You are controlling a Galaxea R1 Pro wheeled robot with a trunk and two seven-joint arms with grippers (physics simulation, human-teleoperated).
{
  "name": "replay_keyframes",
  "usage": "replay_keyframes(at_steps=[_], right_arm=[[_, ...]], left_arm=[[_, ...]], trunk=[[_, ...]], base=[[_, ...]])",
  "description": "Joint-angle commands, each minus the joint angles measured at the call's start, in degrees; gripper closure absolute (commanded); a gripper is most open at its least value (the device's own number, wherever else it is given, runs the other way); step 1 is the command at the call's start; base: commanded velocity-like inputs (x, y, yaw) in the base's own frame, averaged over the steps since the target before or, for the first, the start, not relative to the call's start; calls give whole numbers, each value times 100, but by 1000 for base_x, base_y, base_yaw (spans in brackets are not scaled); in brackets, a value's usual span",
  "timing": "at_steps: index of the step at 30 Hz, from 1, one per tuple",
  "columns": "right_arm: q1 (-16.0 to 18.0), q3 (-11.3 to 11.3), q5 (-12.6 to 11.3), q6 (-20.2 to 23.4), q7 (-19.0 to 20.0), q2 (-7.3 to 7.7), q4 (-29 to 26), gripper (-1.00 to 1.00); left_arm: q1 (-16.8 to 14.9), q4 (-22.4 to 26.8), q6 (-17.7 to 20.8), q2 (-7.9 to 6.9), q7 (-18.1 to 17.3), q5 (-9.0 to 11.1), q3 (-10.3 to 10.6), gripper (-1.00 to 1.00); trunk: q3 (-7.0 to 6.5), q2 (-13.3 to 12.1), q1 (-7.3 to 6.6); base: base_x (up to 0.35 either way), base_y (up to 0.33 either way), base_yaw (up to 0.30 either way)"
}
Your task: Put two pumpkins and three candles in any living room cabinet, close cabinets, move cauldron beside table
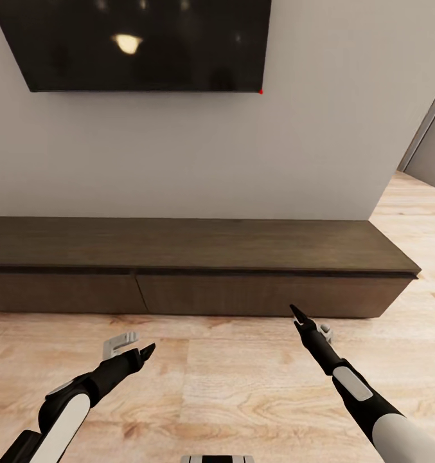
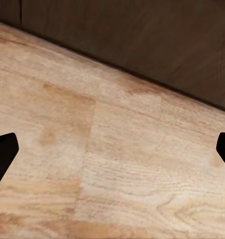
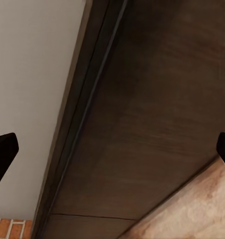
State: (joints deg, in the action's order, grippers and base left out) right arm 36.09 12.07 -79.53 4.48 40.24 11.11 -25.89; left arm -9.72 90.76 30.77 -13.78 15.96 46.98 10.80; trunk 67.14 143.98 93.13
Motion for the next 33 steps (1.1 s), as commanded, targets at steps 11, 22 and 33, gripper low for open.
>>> replay_keyframes(at_steps=[11, 22, 33], right_arm=[[4, 24, -62, -3, 25, 5, 5, -100], [4, 0, -61, -165, -22, -16, 5, -100], [4, -497, -259, -494, -1312, -69, -21, -100]], left_arm=[[-4, -14, -1, -2, 62, 32, 18, -100], [-4, -14, 5, 0, 66, 31, 24, -100], [-4, 37, 15, 22, 65, 56, 32, -100]], trunk=[[5, 2, 0], [5, 2, 0], [5, 2, 0]], base=[[11, 0, 0], [99, 0, 0], [7, 0, 0]])
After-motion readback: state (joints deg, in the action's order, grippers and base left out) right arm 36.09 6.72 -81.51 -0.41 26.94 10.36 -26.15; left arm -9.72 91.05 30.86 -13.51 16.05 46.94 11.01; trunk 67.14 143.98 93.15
